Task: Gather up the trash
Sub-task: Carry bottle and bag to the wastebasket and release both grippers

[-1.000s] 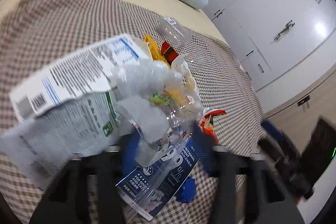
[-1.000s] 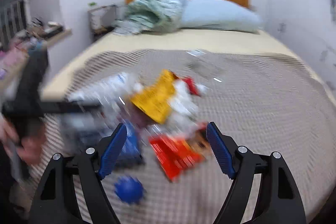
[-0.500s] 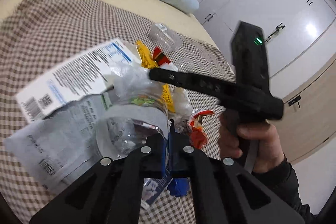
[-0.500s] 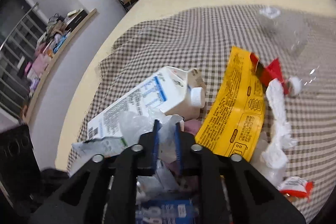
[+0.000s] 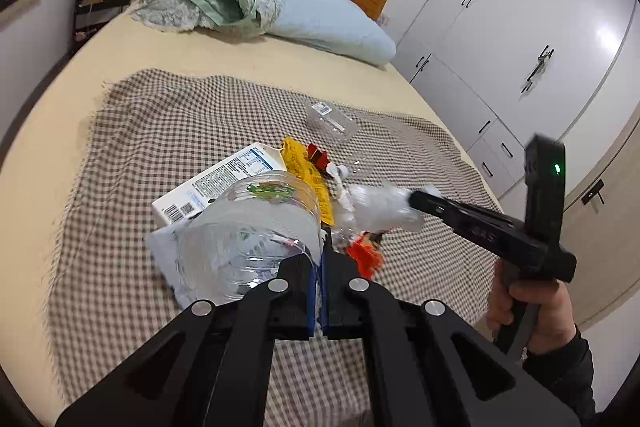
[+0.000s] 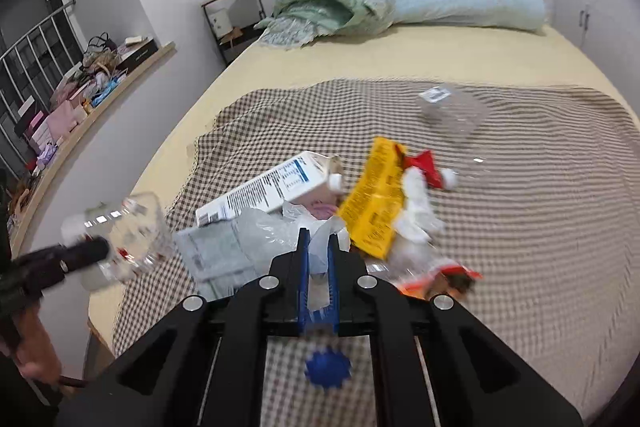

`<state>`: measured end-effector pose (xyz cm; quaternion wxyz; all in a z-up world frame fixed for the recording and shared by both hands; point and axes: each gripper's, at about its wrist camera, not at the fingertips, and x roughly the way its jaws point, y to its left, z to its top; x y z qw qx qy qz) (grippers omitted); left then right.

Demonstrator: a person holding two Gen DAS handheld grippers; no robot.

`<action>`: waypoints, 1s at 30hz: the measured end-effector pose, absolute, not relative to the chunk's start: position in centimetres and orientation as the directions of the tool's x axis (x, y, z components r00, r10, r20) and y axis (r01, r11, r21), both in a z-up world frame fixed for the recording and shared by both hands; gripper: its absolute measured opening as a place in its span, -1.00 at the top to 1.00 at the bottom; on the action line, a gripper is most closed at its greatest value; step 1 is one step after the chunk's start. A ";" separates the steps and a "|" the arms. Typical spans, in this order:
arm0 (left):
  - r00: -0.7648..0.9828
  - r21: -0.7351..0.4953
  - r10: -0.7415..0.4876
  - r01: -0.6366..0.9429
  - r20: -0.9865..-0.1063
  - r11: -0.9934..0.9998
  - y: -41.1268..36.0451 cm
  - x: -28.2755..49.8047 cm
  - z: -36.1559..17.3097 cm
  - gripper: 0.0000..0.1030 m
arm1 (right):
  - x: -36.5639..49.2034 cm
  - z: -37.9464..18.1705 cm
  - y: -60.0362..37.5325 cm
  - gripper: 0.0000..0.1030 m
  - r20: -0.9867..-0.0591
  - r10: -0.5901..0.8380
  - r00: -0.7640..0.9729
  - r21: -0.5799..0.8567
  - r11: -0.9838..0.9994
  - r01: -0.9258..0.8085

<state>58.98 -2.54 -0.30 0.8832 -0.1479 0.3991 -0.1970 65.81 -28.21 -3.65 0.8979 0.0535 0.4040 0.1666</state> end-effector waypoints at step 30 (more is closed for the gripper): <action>0.041 -0.351 -0.549 0.728 -0.835 0.589 -48.7 35.4 -19.3 1.00 | 28.1 -26.9 -62.9 0.84 -0.882 -0.024 0.470 0.178 0.907 0.381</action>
